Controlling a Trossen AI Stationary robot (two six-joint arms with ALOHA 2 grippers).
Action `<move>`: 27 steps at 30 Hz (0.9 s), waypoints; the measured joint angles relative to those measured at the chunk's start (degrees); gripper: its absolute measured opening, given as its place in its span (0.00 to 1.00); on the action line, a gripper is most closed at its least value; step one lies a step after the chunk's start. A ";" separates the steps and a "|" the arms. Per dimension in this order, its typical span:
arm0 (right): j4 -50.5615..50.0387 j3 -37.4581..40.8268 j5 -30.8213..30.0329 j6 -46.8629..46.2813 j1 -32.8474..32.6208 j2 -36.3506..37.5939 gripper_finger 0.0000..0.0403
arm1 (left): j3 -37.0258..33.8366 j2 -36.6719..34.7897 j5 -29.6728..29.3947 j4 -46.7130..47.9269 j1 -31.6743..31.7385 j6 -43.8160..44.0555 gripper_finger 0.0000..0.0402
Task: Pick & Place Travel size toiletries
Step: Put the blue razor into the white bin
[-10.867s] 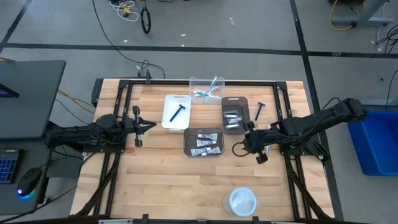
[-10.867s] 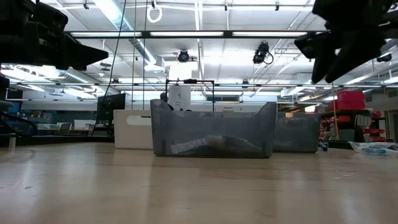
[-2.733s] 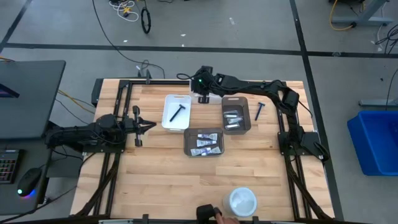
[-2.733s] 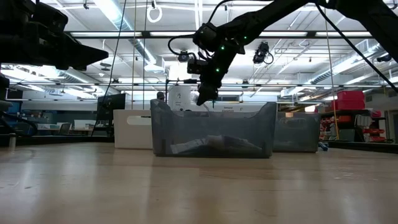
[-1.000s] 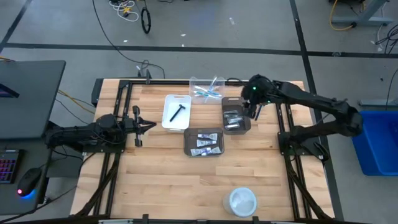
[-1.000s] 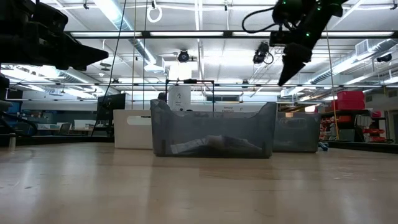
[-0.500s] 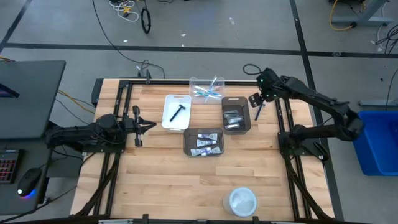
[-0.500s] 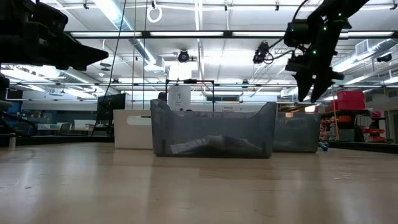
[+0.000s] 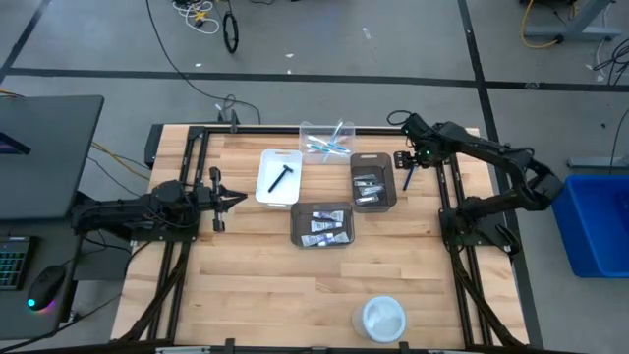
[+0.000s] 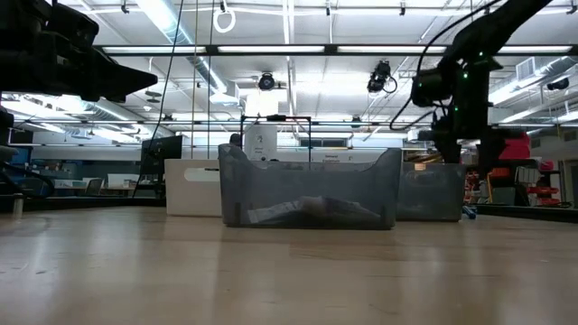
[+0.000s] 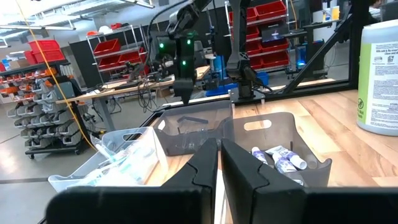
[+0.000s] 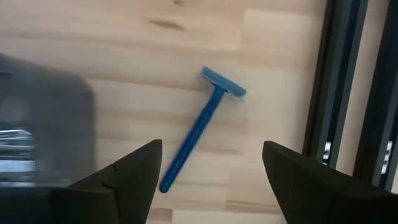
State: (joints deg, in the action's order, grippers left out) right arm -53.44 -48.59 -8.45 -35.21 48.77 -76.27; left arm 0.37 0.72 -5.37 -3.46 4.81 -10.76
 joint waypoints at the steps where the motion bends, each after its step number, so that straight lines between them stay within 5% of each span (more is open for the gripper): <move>1: 0.15 0.43 -0.17 -0.72 0.20 -0.70 0.71 | 0.01 -0.01 0.00 0.00 0.01 -0.01 0.07; 27: 8.83 1.52 2.71 -8.09 2.30 -14.86 0.54 | 0.01 0.01 0.00 0.00 -0.01 -0.01 0.07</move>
State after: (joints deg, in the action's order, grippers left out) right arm -44.61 -47.07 -5.74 -43.31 51.07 -91.13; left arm 0.38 0.73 -5.37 -3.46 4.80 -10.76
